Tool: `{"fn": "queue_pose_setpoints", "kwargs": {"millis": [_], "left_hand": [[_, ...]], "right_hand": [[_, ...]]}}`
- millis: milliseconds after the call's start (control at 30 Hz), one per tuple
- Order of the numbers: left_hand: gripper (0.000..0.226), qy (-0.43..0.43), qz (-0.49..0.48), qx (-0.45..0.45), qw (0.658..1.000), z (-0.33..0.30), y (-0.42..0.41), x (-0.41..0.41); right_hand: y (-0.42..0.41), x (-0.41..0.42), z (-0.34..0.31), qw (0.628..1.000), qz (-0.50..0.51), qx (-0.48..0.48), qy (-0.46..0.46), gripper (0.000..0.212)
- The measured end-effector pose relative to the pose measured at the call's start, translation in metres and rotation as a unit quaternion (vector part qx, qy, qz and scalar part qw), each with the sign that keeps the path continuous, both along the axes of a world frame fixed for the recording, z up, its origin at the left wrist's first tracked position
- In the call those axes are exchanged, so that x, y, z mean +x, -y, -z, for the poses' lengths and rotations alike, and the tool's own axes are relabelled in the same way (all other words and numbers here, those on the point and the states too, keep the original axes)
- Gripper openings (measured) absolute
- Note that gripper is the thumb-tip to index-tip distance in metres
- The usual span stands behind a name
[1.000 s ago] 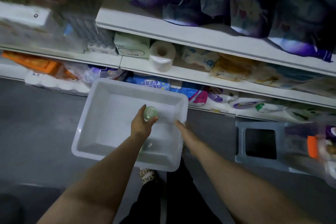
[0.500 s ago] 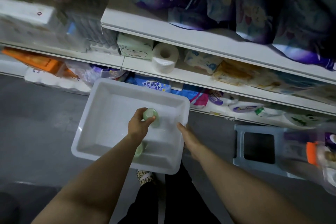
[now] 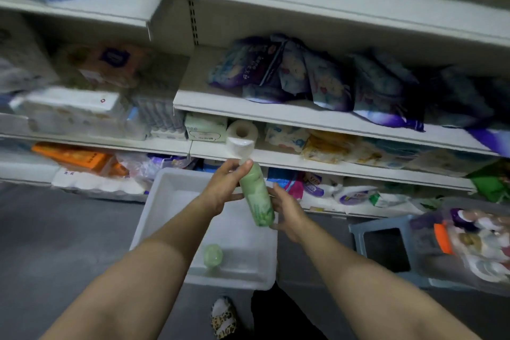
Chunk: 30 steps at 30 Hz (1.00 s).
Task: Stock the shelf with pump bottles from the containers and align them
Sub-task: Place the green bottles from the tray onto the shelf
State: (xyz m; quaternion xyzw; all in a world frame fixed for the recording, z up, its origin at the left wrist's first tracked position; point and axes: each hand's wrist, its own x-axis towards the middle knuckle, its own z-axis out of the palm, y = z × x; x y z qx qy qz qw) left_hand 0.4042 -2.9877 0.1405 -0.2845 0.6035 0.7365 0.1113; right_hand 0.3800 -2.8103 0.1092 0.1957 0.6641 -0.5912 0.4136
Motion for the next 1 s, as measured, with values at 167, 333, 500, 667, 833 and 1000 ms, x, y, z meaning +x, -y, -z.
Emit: {"fn": "queue_pose_setpoints", "kwargs": {"millis": [167, 333, 500, 667, 833, 1000], "left_hand": [[0.044, -0.053, 0.016, -0.041, 0.998, -0.079, -0.013, -0.029], [0.049, -0.159, 0.023, -0.075, 0.984, -0.156, -0.042, -0.051], [0.05, -0.271, 0.052, -0.157, 0.948, -0.21, -0.073, -0.056], [0.085, -0.286, 0.107, -0.298, 0.904, -0.247, -0.1, -0.065], [0.091, -0.331, 0.078, -0.365, 0.867, -0.28, -0.122, -0.093], [0.091, -0.369, 0.029, -0.352, 0.86, -0.299, -0.14, -0.131]], "right_hand": [[-0.004, -0.011, -0.071, 0.994, 0.071, -0.063, -0.057, 0.044], [-0.017, -0.025, -0.144, 0.973, 0.145, -0.122, -0.131, 0.05], [-0.029, -0.039, -0.205, 0.942, 0.203, -0.188, -0.19, 0.051], [-0.044, -0.056, -0.26, 0.915, 0.224, -0.224, -0.251, 0.049], [-0.066, -0.083, -0.302, 0.895, 0.227, -0.247, -0.294, 0.049], [-0.087, -0.121, -0.327, 0.887, 0.215, -0.249, -0.324, 0.048]]}}
